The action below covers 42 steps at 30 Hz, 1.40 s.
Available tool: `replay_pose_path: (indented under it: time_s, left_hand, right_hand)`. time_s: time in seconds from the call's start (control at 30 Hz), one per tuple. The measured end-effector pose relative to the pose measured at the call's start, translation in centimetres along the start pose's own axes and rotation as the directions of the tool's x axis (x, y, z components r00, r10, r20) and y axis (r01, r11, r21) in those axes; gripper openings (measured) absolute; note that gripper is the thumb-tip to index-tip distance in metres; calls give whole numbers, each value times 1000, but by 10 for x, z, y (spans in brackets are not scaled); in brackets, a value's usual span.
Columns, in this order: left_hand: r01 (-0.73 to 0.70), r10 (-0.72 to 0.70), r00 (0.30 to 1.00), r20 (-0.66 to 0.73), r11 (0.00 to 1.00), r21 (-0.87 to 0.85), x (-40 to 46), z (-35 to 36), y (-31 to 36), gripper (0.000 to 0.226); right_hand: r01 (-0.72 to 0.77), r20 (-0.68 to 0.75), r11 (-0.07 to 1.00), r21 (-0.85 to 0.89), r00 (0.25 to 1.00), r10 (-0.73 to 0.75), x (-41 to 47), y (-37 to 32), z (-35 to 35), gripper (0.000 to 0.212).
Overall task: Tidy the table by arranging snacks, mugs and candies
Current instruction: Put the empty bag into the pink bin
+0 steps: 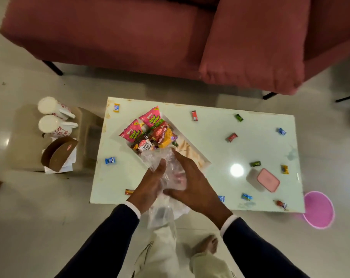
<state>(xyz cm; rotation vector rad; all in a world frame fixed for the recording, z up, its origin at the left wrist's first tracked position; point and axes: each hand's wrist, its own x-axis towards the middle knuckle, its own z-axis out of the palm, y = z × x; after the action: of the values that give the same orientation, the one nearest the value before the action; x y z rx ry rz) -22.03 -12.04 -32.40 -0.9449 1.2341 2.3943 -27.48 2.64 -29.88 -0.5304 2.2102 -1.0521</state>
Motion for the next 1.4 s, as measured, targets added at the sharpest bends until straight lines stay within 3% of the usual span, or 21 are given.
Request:
replay_pose_path:
  time_s: [0.07,0.13,0.17,0.23,0.3,0.37,0.4,0.5,0.57,0.67,0.77,0.83,0.9,0.97,1.0,1.1,1.17,1.23,1.27,1.33,1.4]
  left_hand:
    - [-99,99,995,17,957,273,-13,21,4,81]
    - [-244,309,951,16,715,656,-25,39,4,71]
    - [-323,413,908,69,587,742,-34,51,0,74]
    - [-498,477,827,296,380,780,-52,82,-18,100]
    - [-600,347,781,520,184,779,-70,124,-45,125]
    - [-654,242,747,620,93,751,-90,175,-75,136]
    - [-690,234,709,665,39,722,-97,198,-86,134]
    - [-770,264,513,816,-279,574,-113,254,-115,104]
    - [-755,239,458,856,-403,517,-118,286,-134,86]
    - [-672,216,630,746,-330,663,-122,322,-155,70]
    - [-539,246,792,559,-148,829,-118,347,-170,49]
    - [-475,326,846,422,101,874,-118,370,-180,44]
    - [-473,348,863,366,307,826,-121,399,-198,44]
    - [-520,295,851,434,367,771,-124,433,-232,46]
    - [-530,237,848,474,365,765,-125,450,-249,49]
    - [-535,-12,818,575,353,768,-107,481,-273,63]
    - [-616,-164,748,643,191,764,-77,493,-270,80]
    - [-713,-158,700,696,-125,690,-49,506,-266,98]
    - [-742,-135,668,732,-187,644,-37,514,-268,109]
    - [-821,-135,571,810,-110,561,-17,536,-277,127]
    - [-887,-163,456,875,5,463,4,555,-287,124]
  right_hand:
    - [-26,-97,998,55,995,32,-22,8,-22,77]
    - [-135,-212,977,165,962,169,-47,21,-49,57]
    - [-193,-263,952,239,931,254,-64,30,-64,53]
    - [-255,-313,896,363,872,376,-102,42,-86,47]
    - [-243,-290,862,446,871,396,-138,44,-93,45]
    - [-223,-233,822,524,891,389,-181,41,-102,44]
    - [-200,-213,765,613,890,403,-204,42,-110,46]
    - [-110,-169,536,837,879,445,-276,57,-148,55]
    - [-57,-177,525,849,906,385,-327,74,-174,54]
    - [-73,-199,682,728,929,311,-386,107,-204,39]
    - [-90,-388,853,515,863,325,-424,147,-227,38]
    - [-59,-458,861,505,827,325,-440,162,-231,49]
    - [-10,-358,735,678,869,341,-437,164,-227,70]
    - [35,-277,508,861,869,409,-423,168,-227,77]
    - [78,-291,419,905,830,475,-416,174,-233,73]
    - [160,-334,314,936,687,645,-408,209,-267,49]
    - [141,-283,261,955,692,664,-413,241,-293,47]
    - [109,-249,244,964,702,667,-414,269,-313,45]
    - [93,-224,227,969,712,666,-410,280,-321,41]
    - [63,-148,149,987,721,677,-396,298,-332,34]
    - [38,-76,71,997,729,680,-382,314,-339,35]
